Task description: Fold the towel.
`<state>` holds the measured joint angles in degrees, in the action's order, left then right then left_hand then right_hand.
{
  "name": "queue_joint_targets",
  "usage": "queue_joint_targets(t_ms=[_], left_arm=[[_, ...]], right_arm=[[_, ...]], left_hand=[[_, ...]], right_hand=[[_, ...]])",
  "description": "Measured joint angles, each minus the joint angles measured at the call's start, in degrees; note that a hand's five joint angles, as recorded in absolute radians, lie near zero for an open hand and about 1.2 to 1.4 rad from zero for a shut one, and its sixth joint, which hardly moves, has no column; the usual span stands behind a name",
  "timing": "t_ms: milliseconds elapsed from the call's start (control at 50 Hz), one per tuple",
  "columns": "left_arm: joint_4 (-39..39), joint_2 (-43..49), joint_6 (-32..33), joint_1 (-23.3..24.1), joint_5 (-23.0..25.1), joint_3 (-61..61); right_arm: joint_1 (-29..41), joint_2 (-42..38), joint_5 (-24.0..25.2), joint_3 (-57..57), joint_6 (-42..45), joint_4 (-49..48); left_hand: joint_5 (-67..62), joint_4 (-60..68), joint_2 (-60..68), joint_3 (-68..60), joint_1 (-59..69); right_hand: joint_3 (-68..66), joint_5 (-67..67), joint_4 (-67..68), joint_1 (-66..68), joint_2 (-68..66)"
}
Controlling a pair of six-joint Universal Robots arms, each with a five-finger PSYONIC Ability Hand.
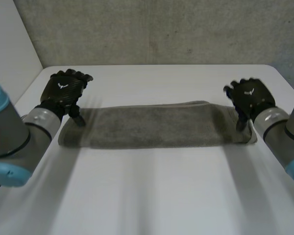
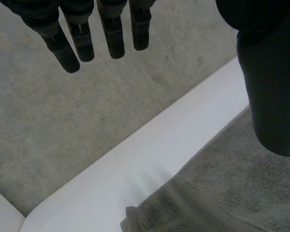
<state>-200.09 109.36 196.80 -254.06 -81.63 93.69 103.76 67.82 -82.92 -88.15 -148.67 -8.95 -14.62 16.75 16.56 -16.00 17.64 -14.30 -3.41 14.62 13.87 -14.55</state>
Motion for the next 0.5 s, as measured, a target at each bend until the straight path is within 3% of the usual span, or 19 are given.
queue_joint_targets(t_ms=[200,500], left_arm=[[-10.56,-3.02,-4.94,-1.59,-0.02,10.85],[-11.92,-1.92,-4.84,-1.71,0.06,11.99]], right_arm=[[-4.82,-1.68,2.27,-5.41,0.22,0.95],[-8.48,-10.79,2.83,-3.89,-0.49,-5.88]], left_hand=[[0.0,0.0,0.0,0.0,0.0],[0.0,0.0,0.0,0.0,0.0]], right_hand=[[-9.38,-11.2,9.42,9.22,-8.1],[-21.85,-23.04,21.63,22.31,-20.98]])
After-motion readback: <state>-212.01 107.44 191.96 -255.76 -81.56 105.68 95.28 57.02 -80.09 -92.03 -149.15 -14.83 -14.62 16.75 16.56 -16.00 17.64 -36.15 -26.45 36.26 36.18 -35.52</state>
